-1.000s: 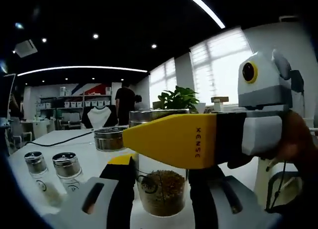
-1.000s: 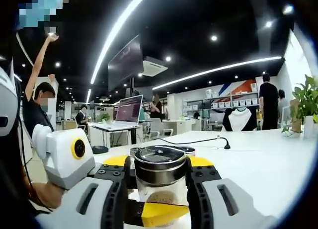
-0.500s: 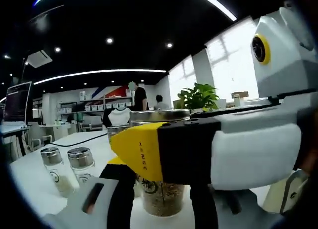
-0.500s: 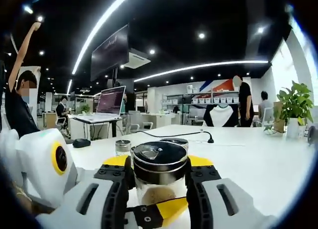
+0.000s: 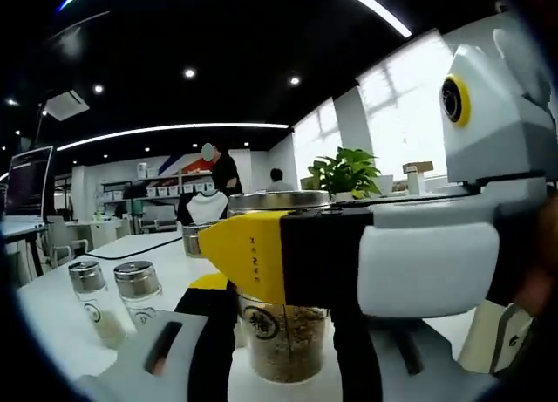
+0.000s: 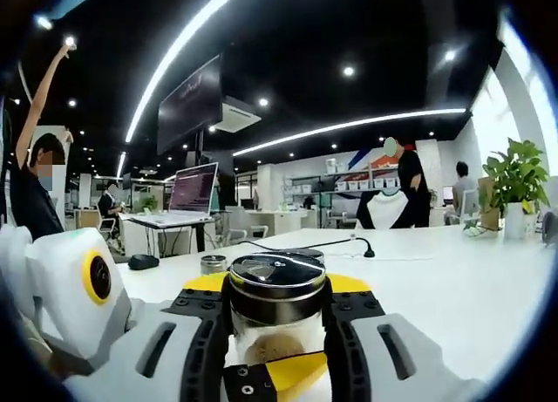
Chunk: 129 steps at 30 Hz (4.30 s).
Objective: Rotate the seasoning bottle until the label or dispensing opening points toward the visible target arrow and the bottle remains upright within the marked orientation range
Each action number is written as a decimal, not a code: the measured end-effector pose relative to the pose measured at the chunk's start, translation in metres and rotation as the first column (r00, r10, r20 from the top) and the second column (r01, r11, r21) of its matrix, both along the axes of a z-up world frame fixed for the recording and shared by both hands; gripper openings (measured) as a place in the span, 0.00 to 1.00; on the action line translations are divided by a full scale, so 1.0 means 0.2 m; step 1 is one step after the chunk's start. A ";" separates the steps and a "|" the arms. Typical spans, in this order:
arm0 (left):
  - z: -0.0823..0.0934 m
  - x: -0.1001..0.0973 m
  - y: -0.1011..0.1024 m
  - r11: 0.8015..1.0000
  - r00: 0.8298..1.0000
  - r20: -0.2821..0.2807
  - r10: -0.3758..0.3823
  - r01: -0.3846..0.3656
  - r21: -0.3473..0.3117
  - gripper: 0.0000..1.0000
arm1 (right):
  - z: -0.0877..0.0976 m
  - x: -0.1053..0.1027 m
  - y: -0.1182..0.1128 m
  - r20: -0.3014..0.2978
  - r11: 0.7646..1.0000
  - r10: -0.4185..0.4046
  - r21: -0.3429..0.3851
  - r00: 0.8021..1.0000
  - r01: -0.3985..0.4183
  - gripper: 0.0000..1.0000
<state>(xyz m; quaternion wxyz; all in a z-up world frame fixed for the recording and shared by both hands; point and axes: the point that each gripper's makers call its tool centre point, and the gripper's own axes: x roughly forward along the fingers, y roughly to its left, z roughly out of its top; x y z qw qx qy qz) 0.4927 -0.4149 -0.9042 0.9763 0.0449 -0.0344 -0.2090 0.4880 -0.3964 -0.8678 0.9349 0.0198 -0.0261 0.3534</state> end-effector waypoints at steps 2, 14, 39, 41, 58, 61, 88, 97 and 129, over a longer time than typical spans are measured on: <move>0.04 -0.03 0.00 1.000 0.999 0.042 -0.005 0.005 0.004 0.44 | 0.01 0.00 0.00 0.003 1.000 0.020 0.008 1.000 -0.020 0.39; 0.08 -0.07 -0.03 0.991 0.990 0.037 -0.136 0.136 0.007 0.43 | 0.06 -0.02 -0.03 -0.005 0.990 0.115 0.081 0.993 -0.114 0.39; 0.09 -0.10 -0.06 0.946 0.946 0.007 -0.325 0.325 -0.006 0.53 | 0.07 -0.12 -0.03 0.002 0.982 0.180 0.058 0.984 -0.180 0.39; 0.10 -0.11 -0.06 0.941 0.941 0.011 -0.338 0.337 0.010 0.53 | 0.07 -0.13 -0.03 0.003 0.982 0.184 0.051 0.983 -0.184 0.39; 0.10 -0.11 -0.07 0.911 0.911 0.000 -0.413 0.413 0.003 0.52 | 0.05 -0.06 -0.12 0.003 0.985 0.171 0.037 0.985 -0.171 0.39; 0.10 -0.11 -0.06 0.914 0.914 -0.008 -0.406 0.406 0.005 0.52 | 0.05 -0.03 -0.15 0.001 0.985 0.165 0.043 0.986 -0.165 0.39; 0.00 -0.04 0.09 0.955 0.956 -0.088 -0.280 0.287 0.073 0.54 | 0.02 0.28 -0.27 0.058 0.985 0.170 -0.034 0.984 -0.168 0.39; 0.04 -0.08 0.06 0.958 0.956 -0.091 -0.279 0.284 0.048 0.76 | 0.00 0.32 -0.29 0.050 0.985 0.169 -0.032 0.984 -0.167 0.39; 0.02 -0.10 0.39 0.974 0.967 -0.144 -0.210 0.219 0.049 0.90 | -0.10 0.29 -0.26 -0.003 0.941 0.338 -0.037 0.941 -0.337 0.39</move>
